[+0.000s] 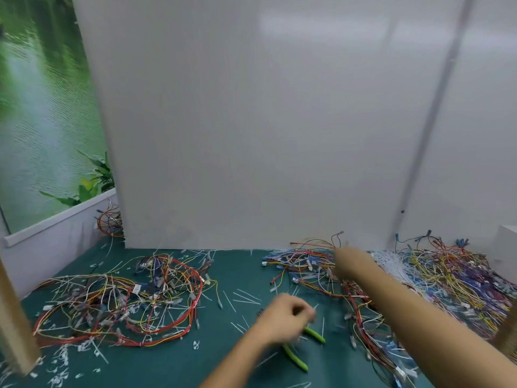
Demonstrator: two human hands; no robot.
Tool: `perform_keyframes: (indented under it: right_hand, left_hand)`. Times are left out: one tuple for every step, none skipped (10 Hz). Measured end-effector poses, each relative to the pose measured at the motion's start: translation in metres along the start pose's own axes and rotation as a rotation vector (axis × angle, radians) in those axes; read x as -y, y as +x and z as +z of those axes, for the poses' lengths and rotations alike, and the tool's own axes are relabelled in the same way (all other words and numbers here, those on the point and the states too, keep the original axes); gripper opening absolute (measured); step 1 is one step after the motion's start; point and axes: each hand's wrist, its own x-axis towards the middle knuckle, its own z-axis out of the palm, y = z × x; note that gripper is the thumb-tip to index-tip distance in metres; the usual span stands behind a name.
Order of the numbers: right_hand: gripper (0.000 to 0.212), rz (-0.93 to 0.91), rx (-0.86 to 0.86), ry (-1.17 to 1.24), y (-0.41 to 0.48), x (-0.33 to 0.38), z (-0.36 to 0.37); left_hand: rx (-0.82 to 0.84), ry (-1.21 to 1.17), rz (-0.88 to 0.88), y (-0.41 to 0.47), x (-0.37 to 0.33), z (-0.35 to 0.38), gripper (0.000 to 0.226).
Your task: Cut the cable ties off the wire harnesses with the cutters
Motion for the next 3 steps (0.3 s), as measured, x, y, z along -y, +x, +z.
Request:
perform_keyframes:
  right_hand:
    - [0.027,-0.006,-0.18,0.058,-0.007,0.015,-0.02]
    - [0.046,-0.118,-0.343,0.349,-0.014,0.03,-0.032]
    - [0.053,-0.317,-0.473,0.769,-0.032,0.058,-0.015]
  left_hand:
    - [-0.246,-0.148,-0.043,-0.003,0.033,-0.038,0.024]
    - [-0.446,-0.215,-0.076,-0.013,0.069,-0.063,0.027]
    - [-0.527,-0.279,-0.084,-0.027,0.095,-0.063,0.034]
